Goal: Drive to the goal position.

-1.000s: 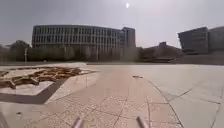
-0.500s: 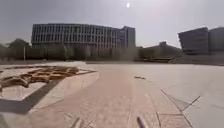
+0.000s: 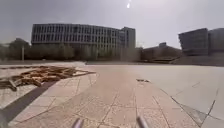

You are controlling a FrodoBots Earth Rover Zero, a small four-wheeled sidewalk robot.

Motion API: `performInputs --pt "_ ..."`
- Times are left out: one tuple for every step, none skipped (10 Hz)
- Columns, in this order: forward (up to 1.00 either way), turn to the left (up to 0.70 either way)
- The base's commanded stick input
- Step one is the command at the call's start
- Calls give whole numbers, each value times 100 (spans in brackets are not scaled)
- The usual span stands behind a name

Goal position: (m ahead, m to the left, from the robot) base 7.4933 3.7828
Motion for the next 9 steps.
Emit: performInputs --pt "70 0" --pt "70 0" --pt "70 0" --pt "70 0" --pt "70 0" --pt "70 0" --pt "70 0" --pt "70 0" --pt "70 0"
